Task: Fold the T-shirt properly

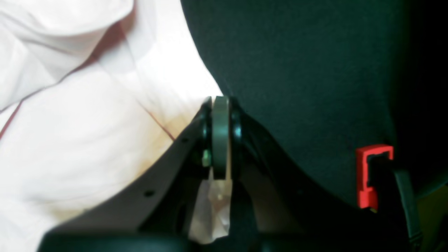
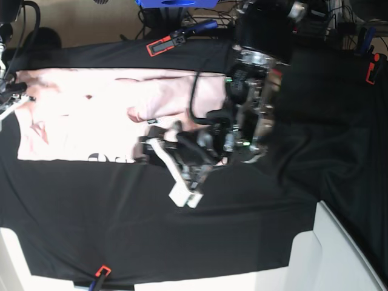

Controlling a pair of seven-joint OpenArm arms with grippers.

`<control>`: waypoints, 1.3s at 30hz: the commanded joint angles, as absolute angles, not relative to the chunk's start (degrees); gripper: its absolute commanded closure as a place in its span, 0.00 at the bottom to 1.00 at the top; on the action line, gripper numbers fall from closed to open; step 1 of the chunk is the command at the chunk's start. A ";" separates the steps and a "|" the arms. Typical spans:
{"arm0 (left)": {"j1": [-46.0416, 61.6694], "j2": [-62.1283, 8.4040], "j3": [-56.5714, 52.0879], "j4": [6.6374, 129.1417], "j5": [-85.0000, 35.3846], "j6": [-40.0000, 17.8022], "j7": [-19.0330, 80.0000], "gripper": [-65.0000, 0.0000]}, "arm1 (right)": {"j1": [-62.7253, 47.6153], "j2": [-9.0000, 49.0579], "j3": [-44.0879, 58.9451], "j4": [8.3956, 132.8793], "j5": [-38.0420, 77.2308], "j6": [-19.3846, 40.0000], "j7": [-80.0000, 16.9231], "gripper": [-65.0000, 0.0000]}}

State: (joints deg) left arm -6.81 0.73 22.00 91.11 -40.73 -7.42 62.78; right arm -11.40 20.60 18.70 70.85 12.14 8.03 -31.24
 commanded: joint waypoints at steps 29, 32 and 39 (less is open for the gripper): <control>8.31 -23.08 -4.88 92.79 -21.05 -7.25 62.20 1.00 | -15.16 4.18 -16.40 91.47 -58.77 7.78 -33.10 0.98; 8.40 -21.76 -4.97 92.79 -14.20 -7.43 62.20 1.00 | -15.78 2.95 -20.44 94.29 -59.82 7.96 -33.10 0.93; 7.69 -23.16 -4.97 88.84 -6.81 -7.43 62.11 1.00 | -19.03 2.86 -33.80 100.44 -60.00 7.96 -33.27 0.59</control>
